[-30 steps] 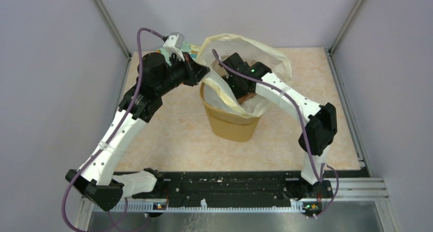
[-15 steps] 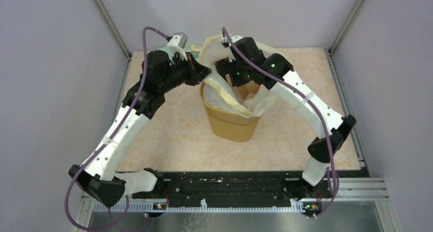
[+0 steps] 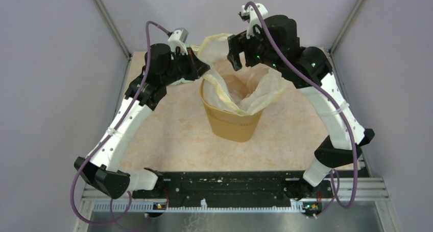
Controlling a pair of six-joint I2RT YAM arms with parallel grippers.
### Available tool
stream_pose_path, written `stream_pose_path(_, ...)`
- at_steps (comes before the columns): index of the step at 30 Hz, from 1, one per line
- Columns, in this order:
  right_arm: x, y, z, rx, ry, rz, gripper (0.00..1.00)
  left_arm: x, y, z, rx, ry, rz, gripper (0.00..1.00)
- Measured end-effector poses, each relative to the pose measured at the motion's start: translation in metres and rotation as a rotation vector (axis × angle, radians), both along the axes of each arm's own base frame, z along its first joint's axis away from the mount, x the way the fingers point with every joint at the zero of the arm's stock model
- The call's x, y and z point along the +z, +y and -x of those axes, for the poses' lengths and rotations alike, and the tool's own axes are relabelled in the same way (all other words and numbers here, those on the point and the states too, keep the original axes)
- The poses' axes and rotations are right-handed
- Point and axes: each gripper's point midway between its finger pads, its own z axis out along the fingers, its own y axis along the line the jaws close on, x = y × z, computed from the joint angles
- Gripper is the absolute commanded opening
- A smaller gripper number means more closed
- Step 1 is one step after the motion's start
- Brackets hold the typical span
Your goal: Put the trash bags into the trash bin
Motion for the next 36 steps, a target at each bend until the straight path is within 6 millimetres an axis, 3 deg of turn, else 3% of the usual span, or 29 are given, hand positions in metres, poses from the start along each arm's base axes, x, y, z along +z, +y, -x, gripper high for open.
stream_pose_path(10,0.008,-0.057,-0.053,-0.099,-0.099,0.088,0.75,-0.001,0.009,-0.005,0.008,0.009,-0.01,0.0)
stream_pose_path(17,-0.023,-0.065,-0.073,-0.016,-0.021,0.078,0.71,-0.003,0.014,-0.008,0.008,0.022,-0.012,0.0)
stream_pose_path(21,-0.032,-0.053,-0.072,0.049,0.004,0.066,0.56,-0.004,0.017,-0.01,0.007,0.027,-0.01,0.0)
stream_pose_path(25,-0.036,-0.048,-0.077,0.06,0.022,0.046,0.3,-0.004,0.018,-0.01,0.004,0.026,-0.01,0.0)
stream_pose_path(28,-0.039,-0.048,-0.091,0.034,0.037,0.026,0.17,-0.004,0.019,-0.01,0.0,0.026,-0.01,0.0)
stream_pose_path(31,-0.042,-0.051,-0.113,-0.016,0.06,-0.013,0.12,-0.004,0.022,-0.011,0.003,0.03,-0.01,0.0)
stream_pose_path(36,-0.053,-0.056,-0.145,-0.087,0.097,-0.058,0.12,-0.011,0.028,-0.012,0.003,0.045,-0.008,0.0)
